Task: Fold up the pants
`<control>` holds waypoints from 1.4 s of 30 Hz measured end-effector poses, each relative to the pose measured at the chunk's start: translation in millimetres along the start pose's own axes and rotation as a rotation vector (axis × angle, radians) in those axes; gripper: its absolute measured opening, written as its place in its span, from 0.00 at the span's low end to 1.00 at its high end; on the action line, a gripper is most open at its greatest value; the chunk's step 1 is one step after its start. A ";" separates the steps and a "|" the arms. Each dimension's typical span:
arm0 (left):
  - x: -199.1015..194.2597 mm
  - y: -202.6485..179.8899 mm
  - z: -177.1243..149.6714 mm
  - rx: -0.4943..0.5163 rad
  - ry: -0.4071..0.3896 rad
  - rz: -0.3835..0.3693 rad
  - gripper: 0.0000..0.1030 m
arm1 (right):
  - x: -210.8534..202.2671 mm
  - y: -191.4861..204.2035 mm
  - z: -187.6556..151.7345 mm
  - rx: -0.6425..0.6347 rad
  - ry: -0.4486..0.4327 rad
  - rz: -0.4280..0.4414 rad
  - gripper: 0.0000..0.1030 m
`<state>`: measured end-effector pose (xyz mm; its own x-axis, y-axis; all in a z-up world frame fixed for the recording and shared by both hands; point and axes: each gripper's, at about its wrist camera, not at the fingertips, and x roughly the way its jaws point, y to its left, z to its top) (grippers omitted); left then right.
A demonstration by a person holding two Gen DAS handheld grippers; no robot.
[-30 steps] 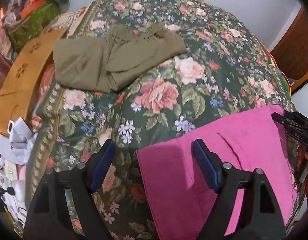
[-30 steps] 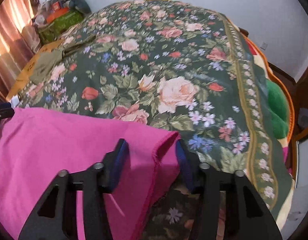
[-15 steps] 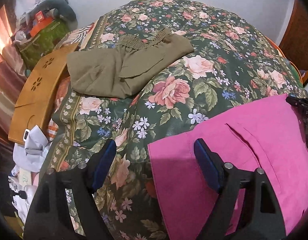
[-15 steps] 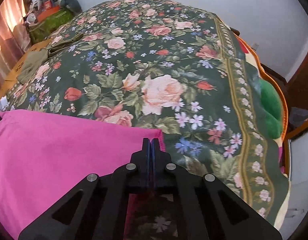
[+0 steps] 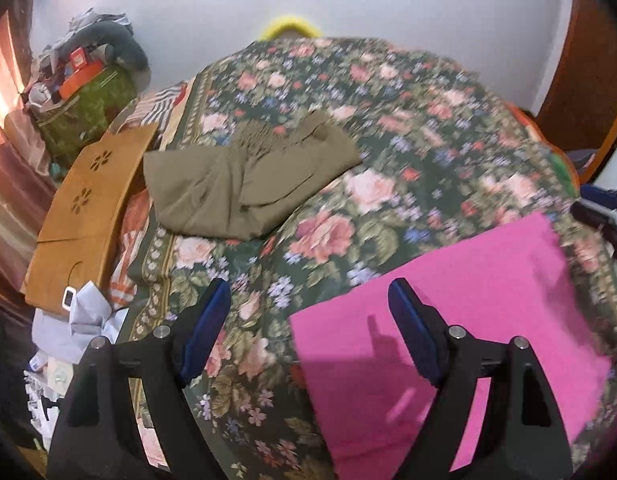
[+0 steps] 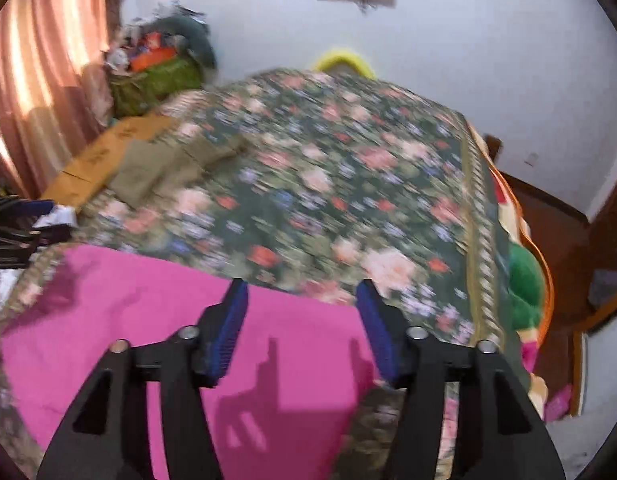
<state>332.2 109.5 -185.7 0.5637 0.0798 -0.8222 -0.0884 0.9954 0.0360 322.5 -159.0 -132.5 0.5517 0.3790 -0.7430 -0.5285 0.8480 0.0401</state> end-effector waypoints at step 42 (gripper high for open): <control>-37.5 -16.8 -92.7 0.076 0.094 0.040 0.90 | -23.7 15.5 -119.5 0.139 0.296 0.164 0.88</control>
<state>236.4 84.9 -208.2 0.4811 0.1176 -0.8687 -0.0451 0.9930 0.1094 224.1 -199.1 -194.1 0.2455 0.4081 -0.8793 -0.4910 0.8345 0.2502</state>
